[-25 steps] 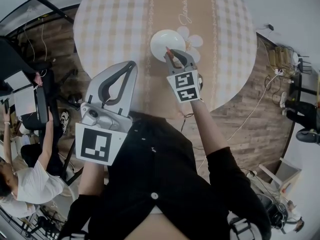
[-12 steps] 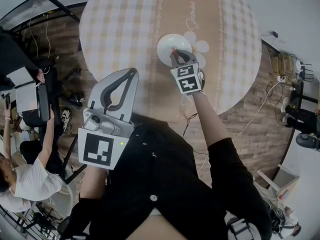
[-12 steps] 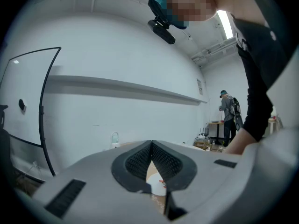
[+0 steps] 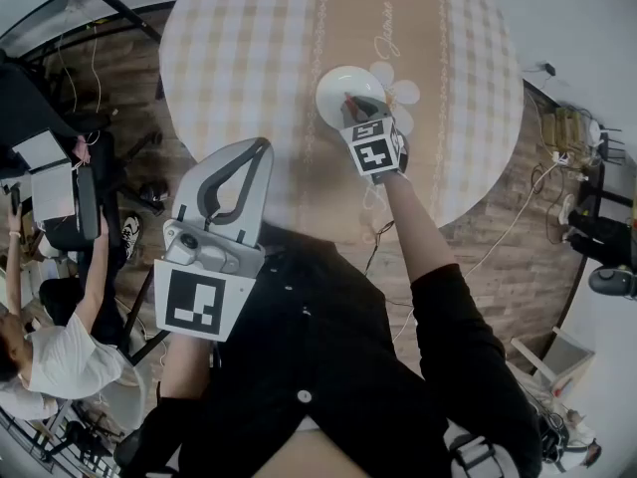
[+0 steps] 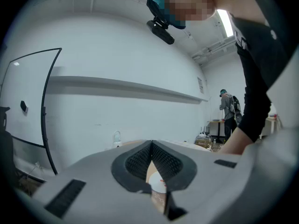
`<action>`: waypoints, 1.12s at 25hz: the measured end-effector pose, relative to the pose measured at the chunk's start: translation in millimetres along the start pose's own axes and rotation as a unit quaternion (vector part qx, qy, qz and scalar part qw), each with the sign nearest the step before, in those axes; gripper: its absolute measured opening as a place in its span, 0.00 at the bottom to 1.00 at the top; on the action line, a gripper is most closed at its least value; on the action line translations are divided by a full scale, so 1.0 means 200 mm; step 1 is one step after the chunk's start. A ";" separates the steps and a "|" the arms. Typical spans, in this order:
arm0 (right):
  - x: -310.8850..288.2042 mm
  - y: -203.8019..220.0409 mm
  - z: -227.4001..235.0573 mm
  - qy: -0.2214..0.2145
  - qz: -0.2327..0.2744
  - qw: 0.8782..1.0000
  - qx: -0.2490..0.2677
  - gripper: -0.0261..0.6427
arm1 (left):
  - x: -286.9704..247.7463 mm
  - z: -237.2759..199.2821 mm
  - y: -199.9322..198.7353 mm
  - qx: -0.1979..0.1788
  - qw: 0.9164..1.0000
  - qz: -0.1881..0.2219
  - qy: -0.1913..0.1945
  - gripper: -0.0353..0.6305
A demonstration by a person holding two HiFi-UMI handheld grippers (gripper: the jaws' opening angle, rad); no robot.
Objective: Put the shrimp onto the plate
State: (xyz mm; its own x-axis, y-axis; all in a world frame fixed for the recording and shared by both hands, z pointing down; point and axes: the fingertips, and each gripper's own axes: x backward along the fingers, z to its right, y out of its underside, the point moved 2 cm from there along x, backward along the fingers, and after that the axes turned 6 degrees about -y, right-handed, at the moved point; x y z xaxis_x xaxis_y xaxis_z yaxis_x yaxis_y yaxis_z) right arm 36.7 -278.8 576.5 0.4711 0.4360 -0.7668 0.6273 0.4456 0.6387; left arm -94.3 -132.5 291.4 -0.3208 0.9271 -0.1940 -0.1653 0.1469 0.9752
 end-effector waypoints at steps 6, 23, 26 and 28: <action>-0.02 -0.01 0.01 -0.007 -0.001 1.000 -0.012 0.11 | 0.01 -0.01 0.00 -0.009 1.000 0.001 0.000 0.06; 0.17 -0.02 0.04 0.021 0.076 0.996 -0.048 0.05 | -0.02 0.08 -0.02 0.004 1.000 0.003 0.012 0.06; 0.20 -0.09 -0.06 0.029 0.092 0.994 -0.050 0.04 | 0.02 0.00 0.00 0.005 1.000 0.004 0.017 0.06; 0.25 -0.12 -0.10 0.033 0.105 0.993 -0.045 0.04 | 0.03 -0.03 0.02 0.005 1.000 0.003 0.019 0.06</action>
State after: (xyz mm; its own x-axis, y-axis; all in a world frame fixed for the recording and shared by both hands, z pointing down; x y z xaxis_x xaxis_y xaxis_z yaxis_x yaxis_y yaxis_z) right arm 31.3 -252.2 524.1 0.5418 0.5752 -0.6128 0.4602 0.4071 0.7890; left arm -101.6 -128.5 293.4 -0.3560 0.9144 -0.1928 -0.1549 0.1457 0.9771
